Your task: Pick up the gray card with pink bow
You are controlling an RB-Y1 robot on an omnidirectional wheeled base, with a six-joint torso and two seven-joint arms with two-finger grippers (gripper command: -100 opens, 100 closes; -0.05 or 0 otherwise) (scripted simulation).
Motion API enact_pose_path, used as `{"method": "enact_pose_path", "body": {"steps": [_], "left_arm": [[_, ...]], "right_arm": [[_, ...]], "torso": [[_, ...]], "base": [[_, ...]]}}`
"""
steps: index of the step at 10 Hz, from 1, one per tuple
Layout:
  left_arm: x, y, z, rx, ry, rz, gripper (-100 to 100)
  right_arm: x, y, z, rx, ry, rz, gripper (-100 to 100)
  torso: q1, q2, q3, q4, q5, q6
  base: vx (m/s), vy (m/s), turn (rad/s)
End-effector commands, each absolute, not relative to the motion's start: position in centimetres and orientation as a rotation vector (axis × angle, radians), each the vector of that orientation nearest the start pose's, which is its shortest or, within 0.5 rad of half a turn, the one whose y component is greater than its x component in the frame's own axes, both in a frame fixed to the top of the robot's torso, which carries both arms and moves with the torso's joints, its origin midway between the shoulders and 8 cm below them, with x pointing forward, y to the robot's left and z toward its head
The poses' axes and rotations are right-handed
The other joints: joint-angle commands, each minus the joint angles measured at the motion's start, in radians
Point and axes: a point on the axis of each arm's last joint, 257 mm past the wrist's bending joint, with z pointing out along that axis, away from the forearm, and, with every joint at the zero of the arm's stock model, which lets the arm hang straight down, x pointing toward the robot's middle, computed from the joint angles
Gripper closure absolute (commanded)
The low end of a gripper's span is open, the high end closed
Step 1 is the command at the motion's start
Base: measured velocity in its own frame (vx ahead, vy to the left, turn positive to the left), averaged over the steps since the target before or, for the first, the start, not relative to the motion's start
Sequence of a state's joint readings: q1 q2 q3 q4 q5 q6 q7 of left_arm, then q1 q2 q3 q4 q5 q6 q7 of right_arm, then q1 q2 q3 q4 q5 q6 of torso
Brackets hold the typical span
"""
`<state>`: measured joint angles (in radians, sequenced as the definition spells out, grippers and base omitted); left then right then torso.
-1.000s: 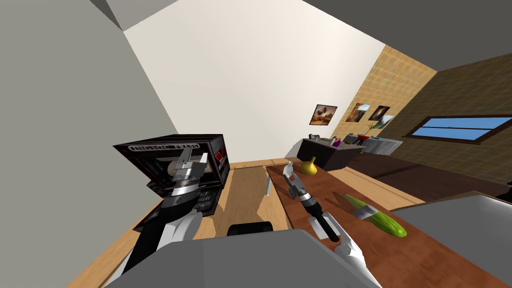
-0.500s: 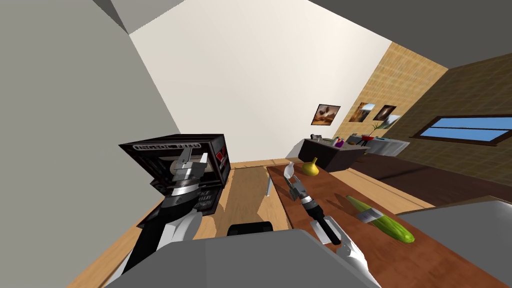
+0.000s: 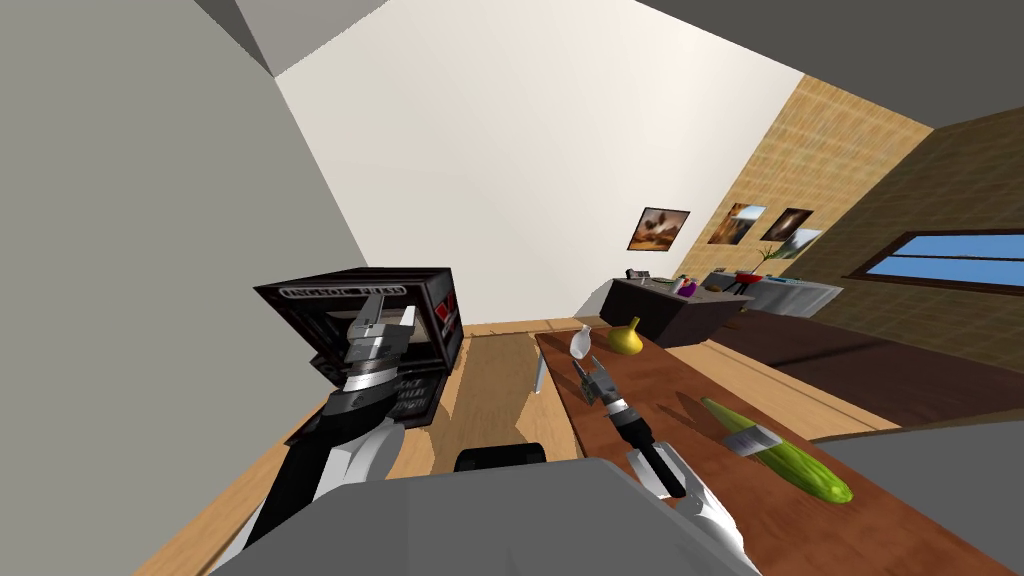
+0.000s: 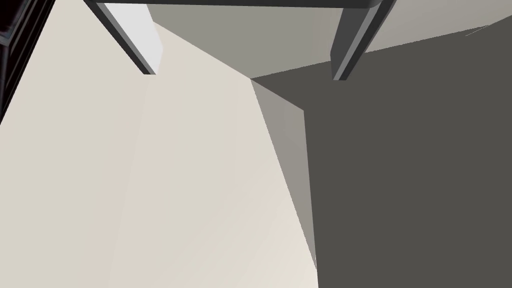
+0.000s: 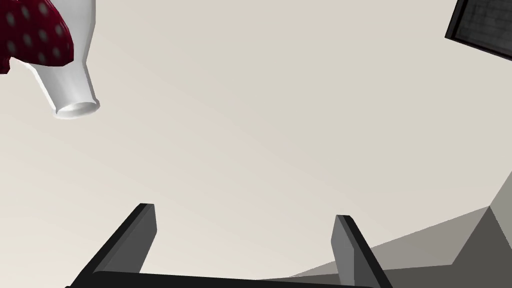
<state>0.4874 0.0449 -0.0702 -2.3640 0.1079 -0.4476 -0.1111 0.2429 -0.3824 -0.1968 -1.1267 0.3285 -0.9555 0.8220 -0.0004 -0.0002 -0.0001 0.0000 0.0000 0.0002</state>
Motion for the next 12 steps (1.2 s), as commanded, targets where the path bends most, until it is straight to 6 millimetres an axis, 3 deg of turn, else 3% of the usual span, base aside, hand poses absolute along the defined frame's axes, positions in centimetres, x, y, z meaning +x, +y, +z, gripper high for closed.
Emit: {"method": "enact_pose_path", "body": {"steps": [1,6,9,12], "left_arm": [[33.8,26.0,5.4,-0.629,0.589,-1.358,0],[33.8,26.0,5.4,-0.629,0.589,-1.358,0],[33.8,26.0,5.4,-0.629,0.589,-1.358,0],[33.8,26.0,5.4,-0.629,0.589,-1.358,0]], "right_arm": [[38.3,-39.9,-30.2,-0.073,1.433,0.174,-100],[37.6,-41.4,-32.4,-0.065,1.471,0.114,-100],[36.1,-42.7,-35.6,-0.03,1.54,0.081,-100],[35.3,-43.3,-37.1,-0.016,1.571,0.056,-100]], "torso": [[0.0,0.0,0.0,0.0,0.0,0.0],[0.0,0.0,0.0,0.0,0.0,0.0],[0.0,0.0,0.0,0.0,0.0,0.0],[-0.005,-0.001,-0.002,-0.004,-0.005,0.002]], "base": [[0.0,-0.008,0.028],[-0.001,-0.003,0.026],[-0.002,-0.005,0.045],[-0.003,-0.002,0.028]]}}
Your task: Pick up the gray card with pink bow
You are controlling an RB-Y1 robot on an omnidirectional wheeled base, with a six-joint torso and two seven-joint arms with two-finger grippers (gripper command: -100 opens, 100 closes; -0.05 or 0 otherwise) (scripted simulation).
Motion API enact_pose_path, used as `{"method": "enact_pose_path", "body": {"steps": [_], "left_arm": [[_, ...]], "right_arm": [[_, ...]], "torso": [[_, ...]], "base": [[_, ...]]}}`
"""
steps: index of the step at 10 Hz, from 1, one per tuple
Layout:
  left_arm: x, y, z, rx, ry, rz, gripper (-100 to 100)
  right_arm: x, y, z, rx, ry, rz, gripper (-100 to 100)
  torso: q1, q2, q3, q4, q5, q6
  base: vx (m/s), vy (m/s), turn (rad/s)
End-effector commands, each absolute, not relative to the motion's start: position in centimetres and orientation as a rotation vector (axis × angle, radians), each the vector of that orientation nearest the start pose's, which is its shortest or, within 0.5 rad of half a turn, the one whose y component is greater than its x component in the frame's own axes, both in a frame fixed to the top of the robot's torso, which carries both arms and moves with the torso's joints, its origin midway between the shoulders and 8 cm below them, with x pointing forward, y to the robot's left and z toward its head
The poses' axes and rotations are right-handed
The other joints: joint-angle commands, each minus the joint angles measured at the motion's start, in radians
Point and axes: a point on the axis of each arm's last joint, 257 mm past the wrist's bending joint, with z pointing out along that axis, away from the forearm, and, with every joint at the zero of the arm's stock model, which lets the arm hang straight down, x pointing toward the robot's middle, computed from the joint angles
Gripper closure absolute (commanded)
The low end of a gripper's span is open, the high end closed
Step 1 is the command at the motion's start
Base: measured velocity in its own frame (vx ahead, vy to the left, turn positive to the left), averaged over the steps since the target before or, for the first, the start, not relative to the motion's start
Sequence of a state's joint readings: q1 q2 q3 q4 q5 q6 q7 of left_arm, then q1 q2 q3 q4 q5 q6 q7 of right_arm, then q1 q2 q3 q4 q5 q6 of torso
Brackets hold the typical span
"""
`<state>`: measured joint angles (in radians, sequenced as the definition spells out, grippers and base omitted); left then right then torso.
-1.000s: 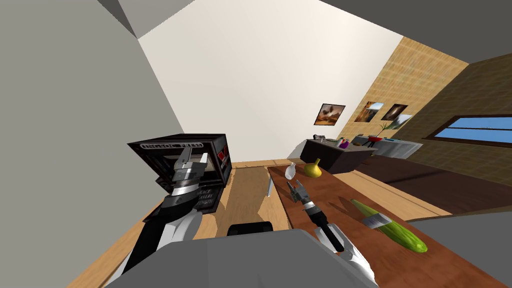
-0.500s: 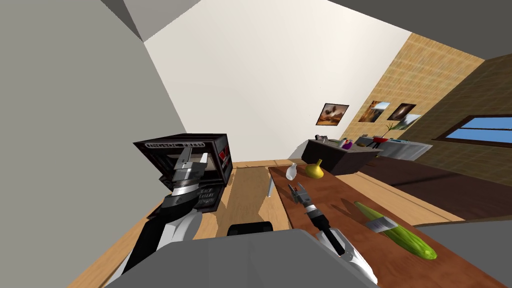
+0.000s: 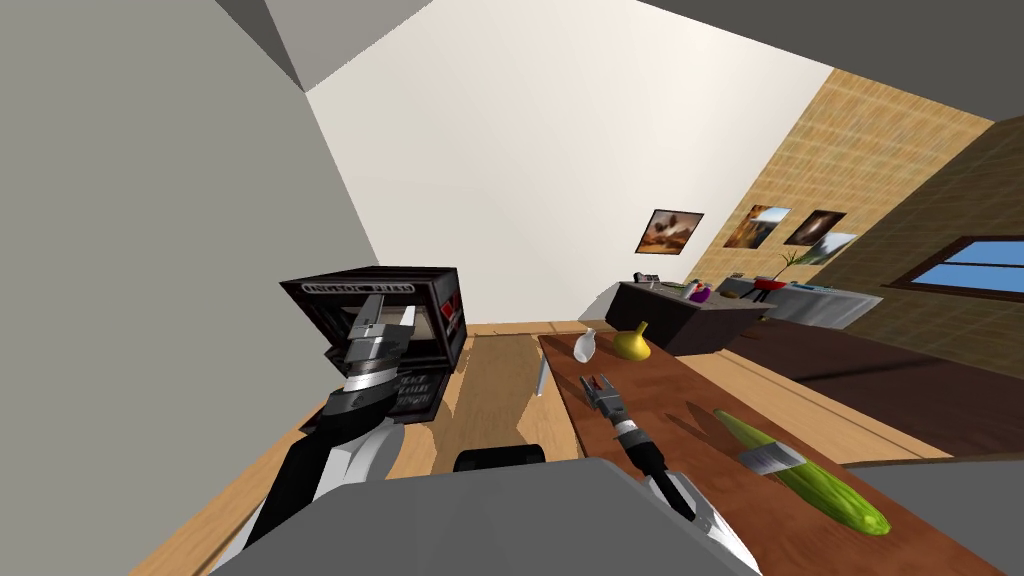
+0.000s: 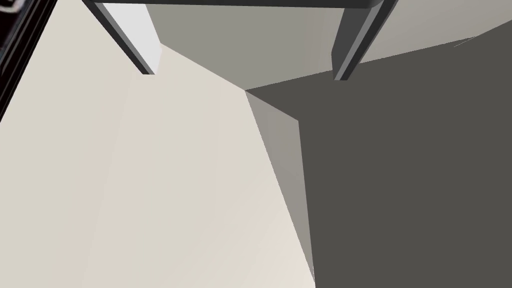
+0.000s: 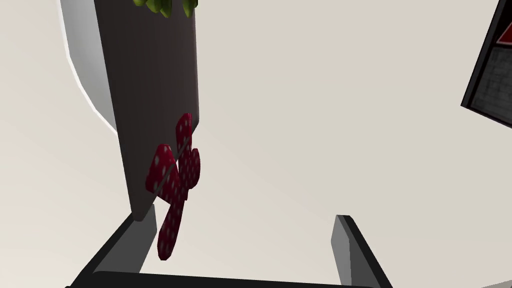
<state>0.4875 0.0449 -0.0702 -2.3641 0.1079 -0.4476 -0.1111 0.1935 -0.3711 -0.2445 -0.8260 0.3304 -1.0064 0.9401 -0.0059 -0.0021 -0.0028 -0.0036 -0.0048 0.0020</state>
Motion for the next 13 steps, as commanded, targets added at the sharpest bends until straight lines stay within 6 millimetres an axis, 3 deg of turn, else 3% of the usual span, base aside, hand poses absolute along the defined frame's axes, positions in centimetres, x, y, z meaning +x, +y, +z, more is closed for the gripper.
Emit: {"method": "enact_pose_path", "body": {"steps": [1,10,13], "left_arm": [[33.8,26.0,5.4,-0.629,0.589,-1.358,0],[33.8,26.0,5.4,-0.629,0.589,-1.358,0],[33.8,26.0,5.4,-0.629,0.59,-1.358,0]], "right_arm": [[35.0,-43.6,-37.7,-0.016,1.577,0.037,-100],[31.0,-44.5,-43.8,0.04,1.712,-0.037,-100],[30.2,-44.6,-44.8,0.05,1.737,-0.045,-100]], "torso": [[0.0,0.0,0.0,0.0,0.0,0.0],[-0.001,-0.001,0.0,0.0,0.0,0.0],[-0.001,-0.001,0.0,0.0,0.0,0.0]], "base": [[-0.006,-0.001,0.043],[-0.005,-0.004,0.047],[-0.003,-0.006,0.02]]}}
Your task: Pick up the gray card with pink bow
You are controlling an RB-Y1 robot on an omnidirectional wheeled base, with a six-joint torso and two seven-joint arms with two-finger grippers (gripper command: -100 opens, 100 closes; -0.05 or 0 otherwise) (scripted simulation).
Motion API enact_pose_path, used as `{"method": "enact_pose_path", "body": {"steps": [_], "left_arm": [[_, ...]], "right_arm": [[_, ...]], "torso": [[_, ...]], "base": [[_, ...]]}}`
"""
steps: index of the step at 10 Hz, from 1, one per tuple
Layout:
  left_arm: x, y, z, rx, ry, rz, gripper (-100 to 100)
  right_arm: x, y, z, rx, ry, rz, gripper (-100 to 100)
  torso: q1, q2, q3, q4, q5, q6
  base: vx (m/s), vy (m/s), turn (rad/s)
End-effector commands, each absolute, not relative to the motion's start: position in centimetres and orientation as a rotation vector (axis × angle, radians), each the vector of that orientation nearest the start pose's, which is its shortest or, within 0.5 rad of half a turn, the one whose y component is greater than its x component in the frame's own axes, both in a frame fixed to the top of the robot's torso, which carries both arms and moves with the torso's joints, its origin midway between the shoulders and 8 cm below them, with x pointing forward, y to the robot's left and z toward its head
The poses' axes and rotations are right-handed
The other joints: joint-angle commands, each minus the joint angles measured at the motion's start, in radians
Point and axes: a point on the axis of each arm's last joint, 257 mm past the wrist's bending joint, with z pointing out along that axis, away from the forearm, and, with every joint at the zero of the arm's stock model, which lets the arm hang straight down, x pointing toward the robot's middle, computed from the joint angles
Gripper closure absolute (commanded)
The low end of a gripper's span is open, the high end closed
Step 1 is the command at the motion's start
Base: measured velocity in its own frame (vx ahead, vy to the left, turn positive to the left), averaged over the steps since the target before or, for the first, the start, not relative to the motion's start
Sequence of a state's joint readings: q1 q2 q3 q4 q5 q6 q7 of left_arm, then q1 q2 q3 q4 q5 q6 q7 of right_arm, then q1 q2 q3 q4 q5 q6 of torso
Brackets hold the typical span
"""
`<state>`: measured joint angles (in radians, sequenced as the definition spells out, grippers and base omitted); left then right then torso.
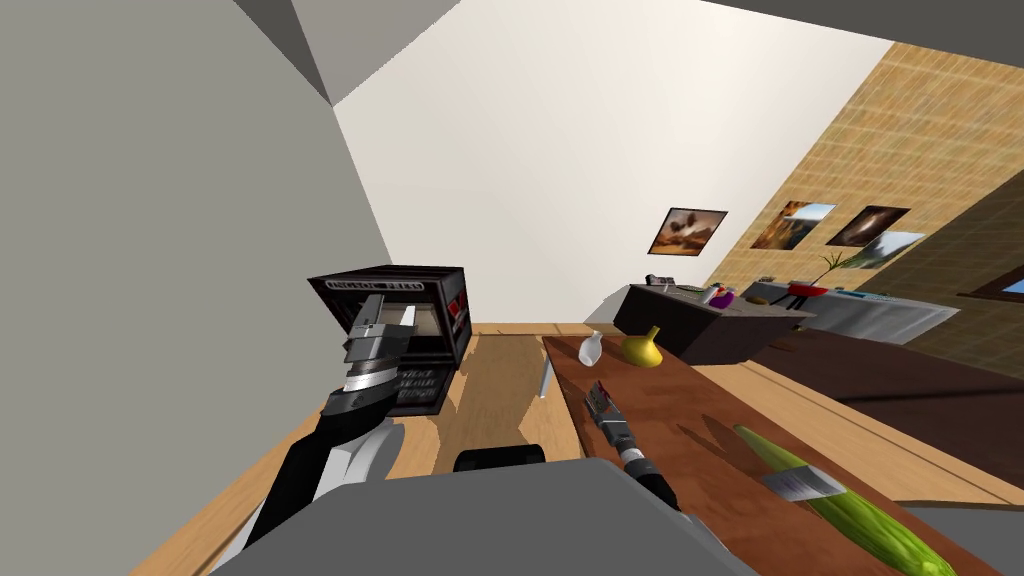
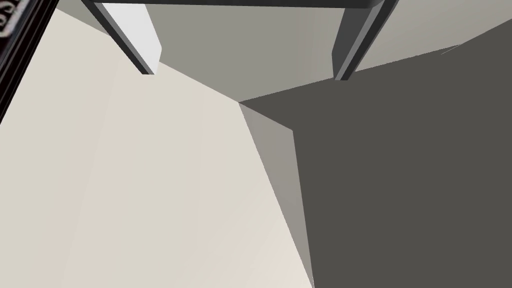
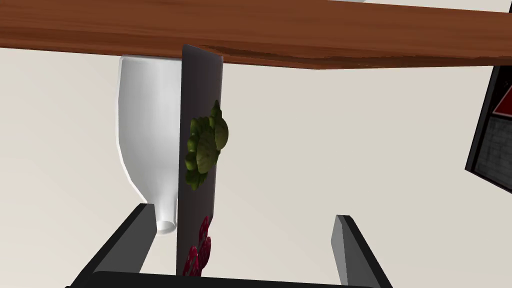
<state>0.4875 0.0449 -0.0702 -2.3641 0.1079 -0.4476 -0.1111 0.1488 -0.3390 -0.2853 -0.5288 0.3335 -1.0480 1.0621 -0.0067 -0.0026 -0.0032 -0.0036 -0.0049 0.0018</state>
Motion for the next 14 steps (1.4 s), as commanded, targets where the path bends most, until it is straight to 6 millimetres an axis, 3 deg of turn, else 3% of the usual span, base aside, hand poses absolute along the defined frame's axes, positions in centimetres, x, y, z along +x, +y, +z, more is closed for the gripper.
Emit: {"method": "enact_pose_path", "body": {"steps": [1,3,5,6,7,9,10,11,12,13,14], "left_arm": [[33.8,26.0,5.4,-0.629,0.589,-1.358,0],[33.8,26.0,5.4,-0.629,0.59,-1.358,0],[33.8,26.0,5.4,-0.629,0.59,-1.358,0],[33.8,26.0,5.4,-0.629,0.59,-1.358,0],[33.8,26.0,5.4,-0.629,0.59,-1.358,0],[33.8,26.0,5.4,-0.629,0.59,-1.358,0],[33.8,26.0,5.4,-0.629,0.59,-1.358,0],[33.8,26.0,5.4,-0.629,0.59,-1.358,0],[33.8,26.0,5.4,-0.629,0.59,-1.358,0],[33.8,26.0,5.4,-0.629,0.59,-1.358,0],[33.8,26.0,5.4,-0.629,0.59,-1.358,0]], "right_arm": [[30.2,-44.6,-44.8,0.05,1.737,-0.045,-100],[29.2,-44.5,-46.0,0.055,1.769,-0.059,-100],[29.2,-44.4,-45.9,0.052,1.762,-0.057,-100],[29.2,-44.4,-45.9,0.053,1.765,-0.058,0],[28.8,-42.7,-46.6,0.012,1.783,-0.036,-100],[28.2,-39.3,-47.3,-0.059,1.802,0.002,-100],[28.9,-38.8,-46.7,-0.078,1.783,0.014,-100],[28.8,-36.7,-46.8,-0.117,1.783,0.04,-100],[27.8,-35.0,-47.6,-0.138,1.806,0.059,-100],[28.1,-32.9,-47.0,-0.174,1.786,0.082,-100],[28.3,-32.3,-46.8,-0.186,1.777,0.095,-100]], "torso": [[0.0,0.0,0.0,0.0,0.0,0.0],[-0.001,0.0,0.0,0.0,0.0,0.0],[-0.003,0.0,0.0,0.0,-0.001,0.0],[-0.001,0.0,0.0,0.0,0.0,0.0],[0.0,0.0,0.0,0.0,0.0,0.0],[-0.005,-0.006,-0.003,-0.001,-0.001,0.001],[-0.008,-0.009,-0.005,-0.002,-0.002,0.001],[-0.004,-0.008,-0.005,-0.002,-0.001,0.0],[-0.004,-0.008,-0.004,-0.002,-0.001,0.0],[-0.005,-0.008,-0.005,-0.002,-0.001,0.001],[-0.005,-0.009,-0.005,-0.002,-0.001,0.0]], "base": [[-0.003,-0.008,0.026],[-0.002,-0.03,0.067],[-0.004,-0.033,0.017],[0.0,0.0,0.0],[0.065,-0.036,-0.257],[0.128,-0.126,-0.394],[0.122,-0.062,-0.138],[0.113,-0.064,-0.2],[0.142,-0.09,-0.421],[0.144,-0.084,-0.405],[0.119,-0.054,-0.097]]}}
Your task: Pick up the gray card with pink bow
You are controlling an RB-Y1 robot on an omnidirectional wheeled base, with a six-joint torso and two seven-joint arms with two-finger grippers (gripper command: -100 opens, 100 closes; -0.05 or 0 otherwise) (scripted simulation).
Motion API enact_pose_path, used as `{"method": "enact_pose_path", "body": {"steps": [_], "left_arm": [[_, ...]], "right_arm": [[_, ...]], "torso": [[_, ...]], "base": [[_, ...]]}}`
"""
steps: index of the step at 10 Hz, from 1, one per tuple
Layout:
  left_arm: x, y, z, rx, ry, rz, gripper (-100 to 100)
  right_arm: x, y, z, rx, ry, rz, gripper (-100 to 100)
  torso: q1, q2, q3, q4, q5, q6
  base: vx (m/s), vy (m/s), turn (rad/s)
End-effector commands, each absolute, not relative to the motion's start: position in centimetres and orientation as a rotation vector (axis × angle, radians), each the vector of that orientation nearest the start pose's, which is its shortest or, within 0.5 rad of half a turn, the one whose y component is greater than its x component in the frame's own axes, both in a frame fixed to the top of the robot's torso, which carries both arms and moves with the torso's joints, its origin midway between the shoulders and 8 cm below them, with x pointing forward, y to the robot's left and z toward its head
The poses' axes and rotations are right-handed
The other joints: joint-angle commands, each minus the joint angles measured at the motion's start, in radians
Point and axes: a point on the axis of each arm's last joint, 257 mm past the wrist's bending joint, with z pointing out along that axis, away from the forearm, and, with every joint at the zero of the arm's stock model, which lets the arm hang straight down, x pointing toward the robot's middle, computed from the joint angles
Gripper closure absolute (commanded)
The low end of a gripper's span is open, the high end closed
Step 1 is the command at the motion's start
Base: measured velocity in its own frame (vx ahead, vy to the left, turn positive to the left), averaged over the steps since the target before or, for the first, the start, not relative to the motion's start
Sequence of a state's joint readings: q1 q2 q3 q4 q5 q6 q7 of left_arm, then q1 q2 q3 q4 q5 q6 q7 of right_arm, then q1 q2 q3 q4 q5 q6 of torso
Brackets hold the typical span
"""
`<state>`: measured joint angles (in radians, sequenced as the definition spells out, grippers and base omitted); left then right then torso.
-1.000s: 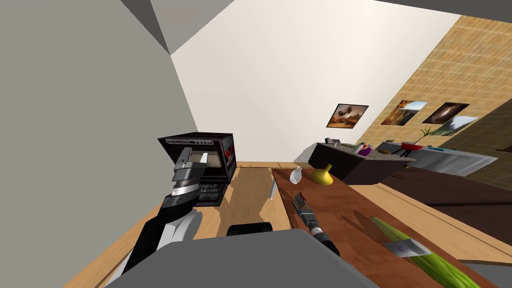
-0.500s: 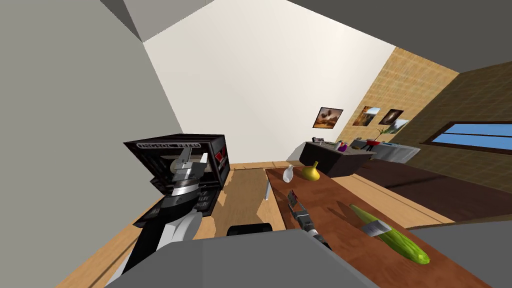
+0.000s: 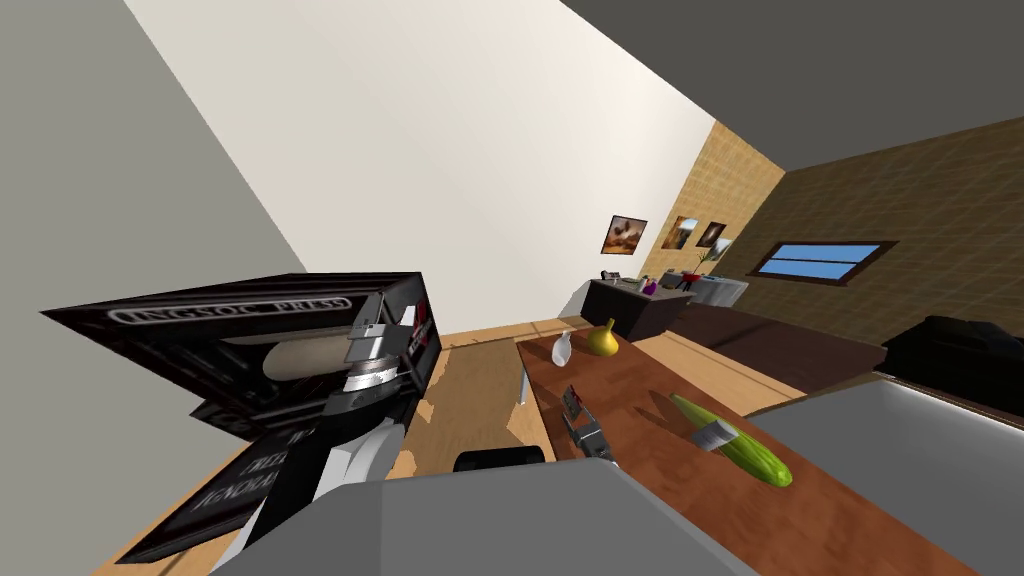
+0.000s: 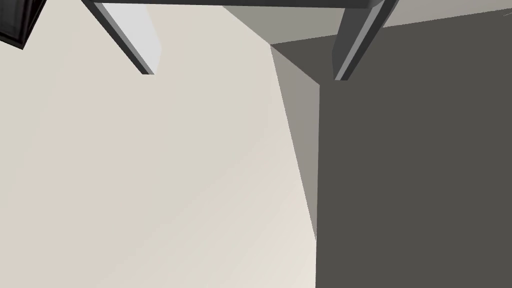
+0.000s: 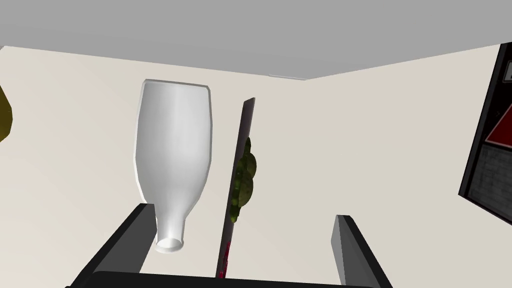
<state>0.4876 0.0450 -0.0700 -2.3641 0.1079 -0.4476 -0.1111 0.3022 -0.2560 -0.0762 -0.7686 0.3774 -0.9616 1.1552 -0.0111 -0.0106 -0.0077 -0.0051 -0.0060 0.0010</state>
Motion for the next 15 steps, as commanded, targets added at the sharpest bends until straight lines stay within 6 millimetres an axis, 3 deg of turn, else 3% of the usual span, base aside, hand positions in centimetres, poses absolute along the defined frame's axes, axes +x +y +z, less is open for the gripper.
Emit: {"method": "enact_pose_path", "body": {"steps": [1,2,3,4,5,7,8,9,10,14,15], "left_arm": [[33.8,26.0,5.4,-0.629,0.59,-1.358,0],[33.8,26.0,5.4,-0.629,0.59,-1.358,0],[33.8,26.0,5.4,-0.629,0.59,-1.358,0],[33.8,26.0,5.4,-0.629,0.59,-1.358,0],[33.8,26.0,5.4,-0.629,0.59,-1.358,0],[33.8,26.0,5.4,-0.629,0.59,-1.358,0],[33.8,26.0,5.4,-0.629,0.59,-1.358,0],[33.8,26.0,5.4,-0.629,0.59,-1.358,0],[33.8,26.0,5.4,-0.629,0.59,-1.358,0],[33.8,26.0,5.4,-0.629,0.59,-1.358,0],[33.8,26.0,5.4,-0.629,0.589,-1.358,0]], "right_arm": [[27.2,-30.3,-47.6,-0.206,1.801,0.122,-100],[28.1,-30.0,-46.6,-0.216,1.77,0.123,-100],[26.9,-27.9,-47.3,-0.234,1.792,0.151,-100],[27.5,-27.8,-46.6,-0.239,1.772,0.151,-100],[26.5,-25.6,-47.1,-0.257,1.787,0.18,-100],[27.5,-25.3,-45.8,-0.266,1.749,0.179,-100],[26.9,-23.1,-45.6,-0.283,1.749,0.207,-100],[27.1,-24.2,-45.4,-0.275,1.75,0.195,-100],[27.0,-24.0,-45.4,-0.276,1.751,0.197,100],[27.1,-24.0,-45.3,-0.277,1.747,0.199,100],[27.1,-24.0,-45.3,-0.277,1.747,0.2,0]], "torso": [[0.0,0.0,0.0,0.0,0.0,0.0],[0.0,0.001,0.0,0.0,0.0,0.001],[0.001,0.002,0.001,0.0,0.0,0.0],[0.001,0.002,0.001,0.0,0.0,0.001],[0.001,0.003,0.002,0.001,0.0,0.0],[0.001,0.003,0.002,0.001,0.0,0.0],[0.002,0.006,0.003,0.001,0.001,0.0],[0.001,0.005,0.003,0.001,0.0,0.001],[0.002,0.007,0.004,0.001,0.0,0.0],[0.004,0.007,0.004,0.001,0.0,0.001],[0.004,0.007,0.004,0.001,0.0,0.001]], "base": [[0.124,-0.06,-0.198],[0.086,-0.045,-0.144],[0.093,-0.04,-0.249],[0.079,-0.027,-0.133],[0.091,-0.04,-0.205],[0.061,-0.027,-0.079],[0.061,-0.037,-0.259],[0.034,-0.012,-0.064],[0.005,-0.001,0.014],[0.001,-0.003,0.001],[0.0,0.0,0.0]]}}
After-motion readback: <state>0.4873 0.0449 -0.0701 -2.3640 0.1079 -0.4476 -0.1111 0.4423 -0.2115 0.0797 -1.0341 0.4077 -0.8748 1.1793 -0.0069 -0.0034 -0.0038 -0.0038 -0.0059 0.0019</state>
